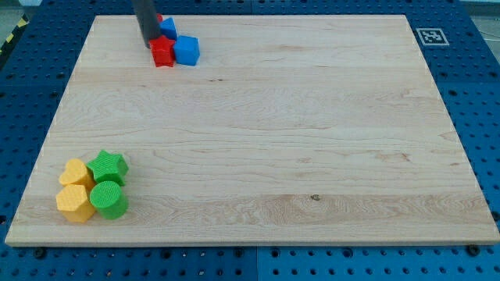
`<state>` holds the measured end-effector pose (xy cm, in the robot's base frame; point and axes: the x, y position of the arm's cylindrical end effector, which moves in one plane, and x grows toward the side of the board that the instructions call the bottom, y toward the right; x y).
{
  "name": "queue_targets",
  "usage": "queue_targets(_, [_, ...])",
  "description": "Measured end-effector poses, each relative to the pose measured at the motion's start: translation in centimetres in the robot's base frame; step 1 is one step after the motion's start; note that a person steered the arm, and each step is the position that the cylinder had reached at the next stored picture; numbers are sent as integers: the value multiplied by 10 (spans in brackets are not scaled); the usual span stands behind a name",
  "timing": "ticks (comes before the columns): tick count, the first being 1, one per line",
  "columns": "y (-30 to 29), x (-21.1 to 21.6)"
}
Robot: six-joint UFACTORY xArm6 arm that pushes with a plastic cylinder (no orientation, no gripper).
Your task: Push the red circle along the blue triangle towards the blue cube
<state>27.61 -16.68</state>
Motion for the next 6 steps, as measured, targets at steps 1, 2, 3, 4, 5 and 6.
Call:
queue_targets(1, [-41,0])
queue_targets(2, [-107,-11])
queue_targets(3, [-128,-65])
queue_targets(4, [-124,-85])
queue_targets(5, [-96,-82])
queue_targets(6, [-48,-73])
